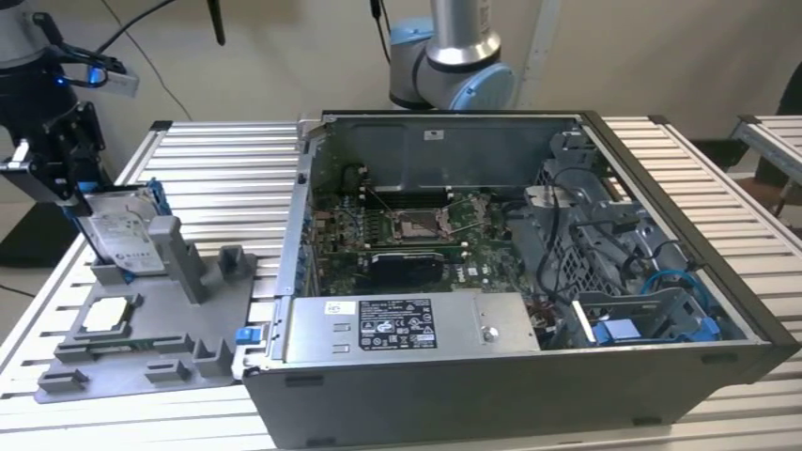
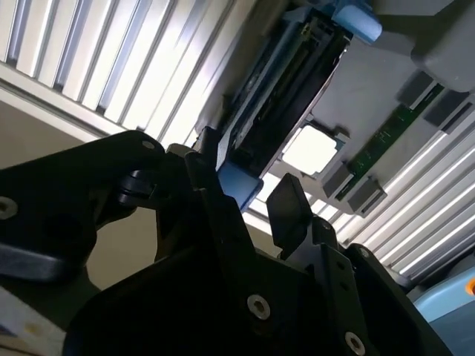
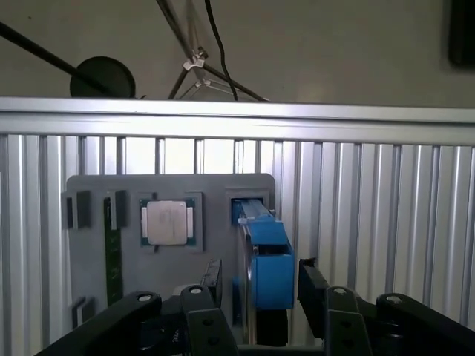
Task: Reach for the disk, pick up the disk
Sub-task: 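Pick up the disk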
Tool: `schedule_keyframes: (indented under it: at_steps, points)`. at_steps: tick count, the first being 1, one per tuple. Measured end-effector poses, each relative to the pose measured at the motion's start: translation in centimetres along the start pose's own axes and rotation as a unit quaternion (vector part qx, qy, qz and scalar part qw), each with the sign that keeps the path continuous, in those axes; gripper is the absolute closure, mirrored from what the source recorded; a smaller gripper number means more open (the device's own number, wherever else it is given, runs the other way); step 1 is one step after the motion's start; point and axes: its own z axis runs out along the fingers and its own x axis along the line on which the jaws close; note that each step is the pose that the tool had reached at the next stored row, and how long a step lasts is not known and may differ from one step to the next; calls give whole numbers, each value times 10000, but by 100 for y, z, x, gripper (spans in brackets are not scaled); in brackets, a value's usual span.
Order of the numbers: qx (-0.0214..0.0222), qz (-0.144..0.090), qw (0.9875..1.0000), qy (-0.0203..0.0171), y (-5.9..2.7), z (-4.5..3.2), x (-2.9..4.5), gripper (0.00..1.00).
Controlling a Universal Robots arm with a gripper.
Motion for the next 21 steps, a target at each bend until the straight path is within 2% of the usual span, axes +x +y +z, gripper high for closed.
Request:
schedule_keyframes:
  at_steps: [21]
  points:
    - [0, 0, 10000, 0, -8, 383, -5, 0]
